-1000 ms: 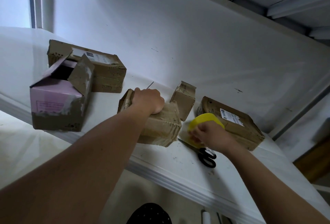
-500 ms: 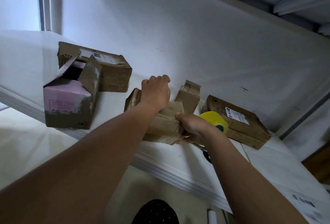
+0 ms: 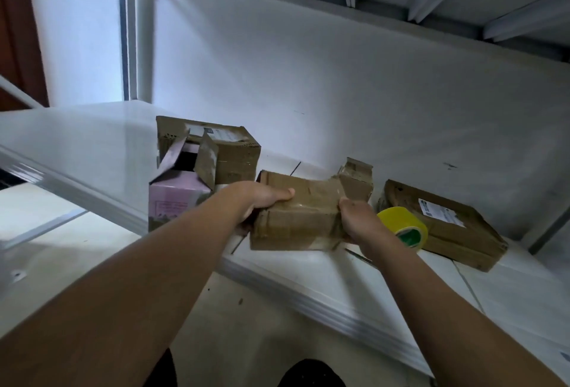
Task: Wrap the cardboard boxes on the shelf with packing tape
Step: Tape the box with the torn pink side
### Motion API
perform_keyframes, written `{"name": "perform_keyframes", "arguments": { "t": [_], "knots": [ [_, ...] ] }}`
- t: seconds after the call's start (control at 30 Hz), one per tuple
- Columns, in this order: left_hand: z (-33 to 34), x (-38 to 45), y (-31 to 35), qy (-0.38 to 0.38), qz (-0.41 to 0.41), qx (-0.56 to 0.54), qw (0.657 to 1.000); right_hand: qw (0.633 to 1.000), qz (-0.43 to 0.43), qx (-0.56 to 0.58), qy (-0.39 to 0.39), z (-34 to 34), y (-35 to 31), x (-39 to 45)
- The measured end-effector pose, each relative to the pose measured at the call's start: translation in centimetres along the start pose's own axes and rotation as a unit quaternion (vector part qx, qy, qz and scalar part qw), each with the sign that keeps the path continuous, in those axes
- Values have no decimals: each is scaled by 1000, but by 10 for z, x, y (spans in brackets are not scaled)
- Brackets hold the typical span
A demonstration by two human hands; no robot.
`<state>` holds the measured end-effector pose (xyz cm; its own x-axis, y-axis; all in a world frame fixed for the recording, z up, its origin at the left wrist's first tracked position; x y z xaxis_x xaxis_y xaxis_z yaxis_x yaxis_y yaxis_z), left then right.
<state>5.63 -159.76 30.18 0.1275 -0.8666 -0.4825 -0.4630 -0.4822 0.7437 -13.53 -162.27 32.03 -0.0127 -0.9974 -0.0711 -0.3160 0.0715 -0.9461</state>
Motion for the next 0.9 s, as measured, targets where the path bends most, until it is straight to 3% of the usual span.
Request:
{"name": "perform_keyframes", "arguments": {
  "t": [0.13,0.23,0.37,0.6,0.77,0.83,0.9],
  "knots": [
    [-11,17,16,130,197,-86,968,981,-187,-43,42,2,-8,7],
    [8,18,-2,166,268,-121,941,987,-153,-56,9,14,28,7],
    [36,31,-31,190,287,-96,934,989,-118,-75,42,26,69,5],
    [35,38,-32,218,281,-68,932,983,-126,-114,67,28,73,11],
    [34,41,-37,223,278,-85,930,989,-141,8,47,27,74,7],
    [30,41,-40,281,253,-120,918,986,-149,67,42,26,73,4],
    [25,39,-43,374,199,-133,896,980,-182,56,50,30,71,0]
  ]
}}
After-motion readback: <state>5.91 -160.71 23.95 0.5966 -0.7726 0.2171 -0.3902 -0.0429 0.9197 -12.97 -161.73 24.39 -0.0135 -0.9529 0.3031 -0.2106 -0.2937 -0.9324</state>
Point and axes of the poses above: each hand's wrist, its own x-axis towards the middle knuckle, its own z-axis out of the palm, y = z × x, the point moved 4 cm from there along x, towards the middle knuckle, and after that the axes turned 13 degrees about x, right-handed, at the moved point
